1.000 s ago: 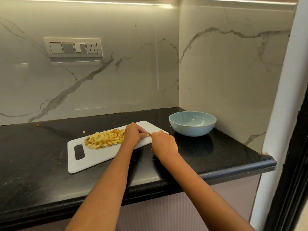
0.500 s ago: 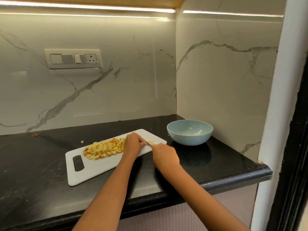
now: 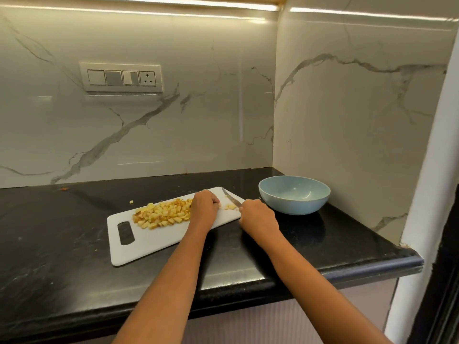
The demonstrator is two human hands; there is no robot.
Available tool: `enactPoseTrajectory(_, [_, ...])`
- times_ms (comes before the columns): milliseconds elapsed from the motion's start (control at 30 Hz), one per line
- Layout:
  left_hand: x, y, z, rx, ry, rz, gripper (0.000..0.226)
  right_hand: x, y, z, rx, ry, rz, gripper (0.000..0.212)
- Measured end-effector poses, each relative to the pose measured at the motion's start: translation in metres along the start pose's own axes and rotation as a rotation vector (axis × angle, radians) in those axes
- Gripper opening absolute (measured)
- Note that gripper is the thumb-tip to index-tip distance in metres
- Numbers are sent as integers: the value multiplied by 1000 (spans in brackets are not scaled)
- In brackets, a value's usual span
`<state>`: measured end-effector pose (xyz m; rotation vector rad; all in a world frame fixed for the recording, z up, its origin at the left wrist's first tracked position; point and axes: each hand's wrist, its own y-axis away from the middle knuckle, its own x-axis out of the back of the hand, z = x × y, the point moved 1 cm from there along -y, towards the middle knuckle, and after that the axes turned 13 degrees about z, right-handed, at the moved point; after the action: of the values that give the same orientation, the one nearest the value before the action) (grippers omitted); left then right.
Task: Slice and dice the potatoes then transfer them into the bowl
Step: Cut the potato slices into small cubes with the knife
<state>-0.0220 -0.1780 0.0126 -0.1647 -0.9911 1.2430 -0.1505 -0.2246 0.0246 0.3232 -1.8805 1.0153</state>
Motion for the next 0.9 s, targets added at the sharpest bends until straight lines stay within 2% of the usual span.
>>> enactPoseTrajectory(167, [-1,-4,-4,-19,-7,4,20,-1,-1,5,-92,-101,39,23])
enactPoseTrajectory(333, [-5,-4,-1,-40,24,21,18,0,1,7,-88,-121,50,24])
enactPoseTrajectory(567, [5,-8,4,78,147,235,17,0,0,2,7,-180,69,29])
enactPoseTrajectory(900, [0,-9,-2,14,100,163,19,-1,-2,7,-100,-226,163,28])
